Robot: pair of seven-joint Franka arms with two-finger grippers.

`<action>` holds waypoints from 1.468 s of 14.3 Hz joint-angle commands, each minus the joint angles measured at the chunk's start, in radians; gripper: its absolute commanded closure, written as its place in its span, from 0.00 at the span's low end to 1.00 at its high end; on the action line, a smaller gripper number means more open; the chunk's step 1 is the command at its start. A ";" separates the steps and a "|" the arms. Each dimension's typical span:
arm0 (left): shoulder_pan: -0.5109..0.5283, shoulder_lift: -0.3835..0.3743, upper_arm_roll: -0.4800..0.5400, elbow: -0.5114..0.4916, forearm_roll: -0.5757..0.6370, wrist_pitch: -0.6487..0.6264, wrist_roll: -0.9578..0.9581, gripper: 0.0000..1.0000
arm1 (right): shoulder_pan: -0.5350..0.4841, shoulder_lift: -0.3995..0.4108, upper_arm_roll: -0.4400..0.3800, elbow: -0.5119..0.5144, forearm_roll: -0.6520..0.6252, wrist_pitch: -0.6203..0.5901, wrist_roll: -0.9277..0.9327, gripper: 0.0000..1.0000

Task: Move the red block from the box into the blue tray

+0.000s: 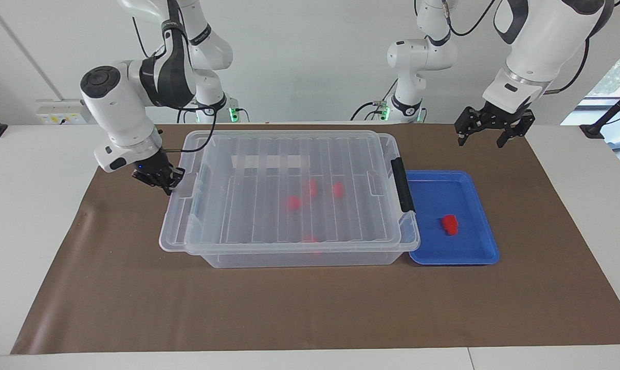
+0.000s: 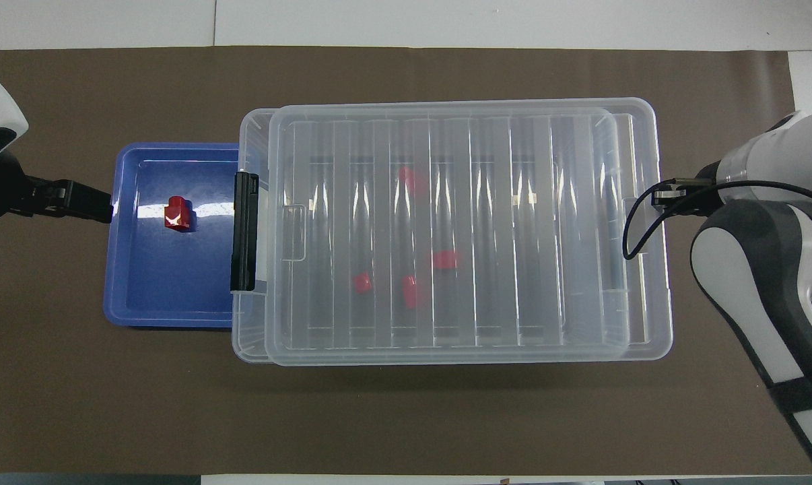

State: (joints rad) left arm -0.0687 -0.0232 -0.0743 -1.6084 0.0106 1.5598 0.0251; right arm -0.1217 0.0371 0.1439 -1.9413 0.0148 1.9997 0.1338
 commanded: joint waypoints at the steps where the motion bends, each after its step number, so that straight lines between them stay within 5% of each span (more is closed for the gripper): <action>1: 0.003 -0.012 0.001 -0.012 0.000 -0.021 0.001 0.00 | 0.031 -0.025 0.005 -0.028 0.014 0.021 0.061 1.00; 15: 0.035 -0.014 0.001 -0.018 -0.040 0.003 0.016 0.00 | 0.056 -0.022 0.005 -0.016 0.014 0.013 0.084 1.00; 20: 0.035 -0.014 -0.001 -0.018 -0.040 0.013 0.053 0.00 | 0.027 -0.008 0.002 0.115 0.014 -0.103 0.044 1.00; 21: 0.035 -0.014 -0.001 -0.018 -0.040 0.011 0.053 0.00 | 0.016 0.004 -0.001 0.187 0.016 -0.195 0.009 0.81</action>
State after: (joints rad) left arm -0.0397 -0.0234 -0.0741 -1.6098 -0.0137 1.5574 0.0577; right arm -0.0791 0.0309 0.1398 -1.8679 0.0153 1.9359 0.1984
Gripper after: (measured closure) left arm 0.000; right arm 0.991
